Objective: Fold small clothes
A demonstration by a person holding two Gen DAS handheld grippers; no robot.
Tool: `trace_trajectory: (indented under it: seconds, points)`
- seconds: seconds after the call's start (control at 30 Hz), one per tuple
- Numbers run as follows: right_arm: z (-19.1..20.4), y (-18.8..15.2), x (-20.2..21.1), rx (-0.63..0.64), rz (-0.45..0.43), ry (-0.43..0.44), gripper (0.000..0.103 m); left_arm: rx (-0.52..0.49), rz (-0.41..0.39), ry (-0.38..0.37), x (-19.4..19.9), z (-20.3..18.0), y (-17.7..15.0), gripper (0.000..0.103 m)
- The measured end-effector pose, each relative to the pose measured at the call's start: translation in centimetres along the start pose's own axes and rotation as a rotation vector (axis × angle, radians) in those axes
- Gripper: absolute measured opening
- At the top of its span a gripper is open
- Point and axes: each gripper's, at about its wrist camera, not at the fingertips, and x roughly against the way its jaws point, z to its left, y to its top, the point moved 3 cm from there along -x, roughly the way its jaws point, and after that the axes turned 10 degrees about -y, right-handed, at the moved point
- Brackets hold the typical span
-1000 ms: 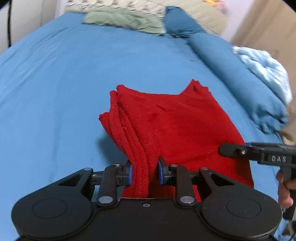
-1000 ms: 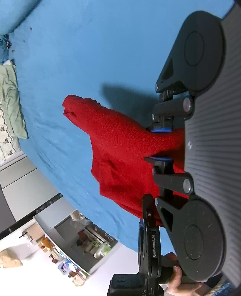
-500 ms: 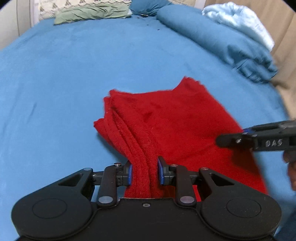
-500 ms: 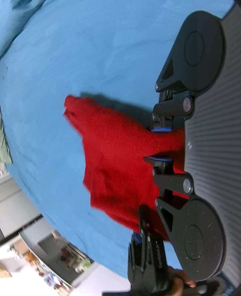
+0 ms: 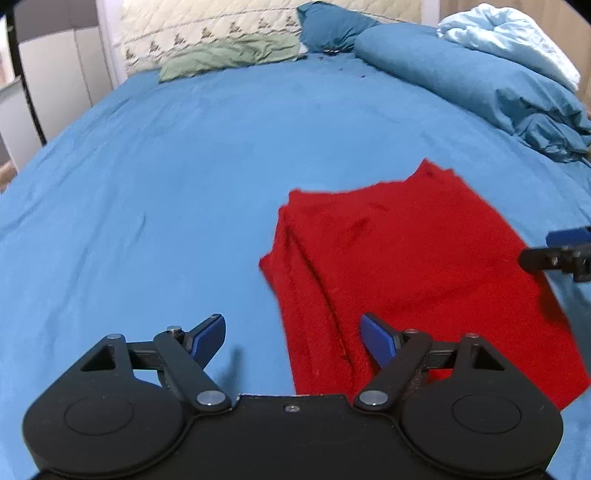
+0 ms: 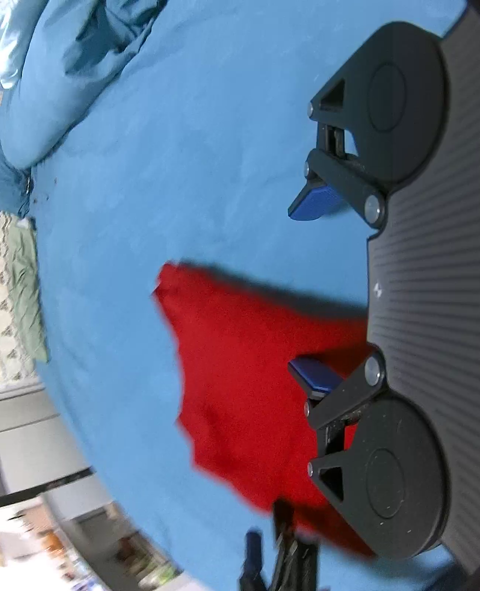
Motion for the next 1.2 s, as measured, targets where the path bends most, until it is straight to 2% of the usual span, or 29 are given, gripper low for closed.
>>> trace_trajectory:
  seconds: [0.13,0.2,0.37,0.57,0.6,0.67,0.77,0.87,0.97,1.2]
  points:
    - [0.7,-1.5,-1.7,0.014,-0.004,-0.035,0.096,0.071,0.006,-0.03,-1.9,0.5,-0.3,0.086]
    - [0.4,-1.6,-1.9,-0.008,-0.001,-0.034,0.097,0.068,0.004,-0.029,-1.9,0.6,-0.4,0.086]
    - [0.2,-0.9,0.4,-0.017,-0.031,-0.021,0.097,0.055,-0.003,-0.002,-0.3,-0.1,0.3,0.084]
    - [0.5,1.5,9.6,-0.049,-0.124,0.014,0.1,0.061,-0.097,0.035,7.4,-1.1,1.5,0.085]
    - [0.6,1.7,11.4,-0.056,-0.138,0.012,0.103,0.062,-0.116,0.048,9.4,-1.5,1.8,0.087]
    - [0.8,2.0,15.1,-0.065,-0.166,-0.009,0.103,0.061,-0.148,0.072,12.7,-2.0,2.1,0.102]
    - [1.4,1.6,20.1,-0.061,-0.21,-0.054,0.103,0.063,-0.197,0.105,17.8,-2.9,1.8,0.103]
    - [2.0,0.5,23.4,-0.053,-0.194,-0.082,0.103,0.076,-0.203,0.13,21.7,-3.8,0.4,0.103]
    - [2.6,-1.4,25.8,-0.068,-0.151,-0.087,0.103,0.077,-0.196,0.138,24.0,-4.6,-1.5,0.103]
    - [3.6,-6.7,27.5,-0.095,-0.054,-0.127,0.103,0.053,-0.129,0.154,25.2,-6.7,-6.0,0.103]
